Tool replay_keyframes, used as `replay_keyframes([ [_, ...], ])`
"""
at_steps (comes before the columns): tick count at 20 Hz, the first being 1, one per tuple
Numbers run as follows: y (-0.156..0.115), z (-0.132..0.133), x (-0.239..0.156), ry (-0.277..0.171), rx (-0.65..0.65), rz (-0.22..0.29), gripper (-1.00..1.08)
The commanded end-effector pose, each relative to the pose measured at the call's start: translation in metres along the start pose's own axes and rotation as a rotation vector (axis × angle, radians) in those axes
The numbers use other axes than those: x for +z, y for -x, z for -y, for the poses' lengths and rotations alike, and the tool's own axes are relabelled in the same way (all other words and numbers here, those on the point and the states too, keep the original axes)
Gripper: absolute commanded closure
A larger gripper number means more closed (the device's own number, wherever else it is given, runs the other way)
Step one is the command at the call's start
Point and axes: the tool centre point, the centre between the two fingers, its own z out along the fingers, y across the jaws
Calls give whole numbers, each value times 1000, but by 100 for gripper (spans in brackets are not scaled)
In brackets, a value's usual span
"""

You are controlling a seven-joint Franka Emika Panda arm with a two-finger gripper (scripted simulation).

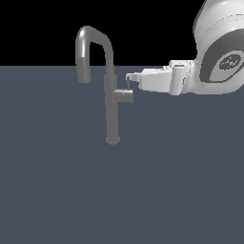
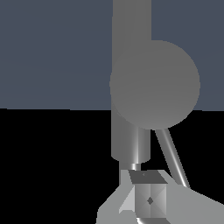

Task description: Turn on the faucet by rotating a designated handle.

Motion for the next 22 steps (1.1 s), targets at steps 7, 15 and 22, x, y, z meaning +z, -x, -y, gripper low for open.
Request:
replay_keyframes([
  [7,-2,-21,0,5,-2,3,108],
  [15,-5,-36,0,4,-16,4,108],
  [22,-42,-62,0,9,4,5,108],
])
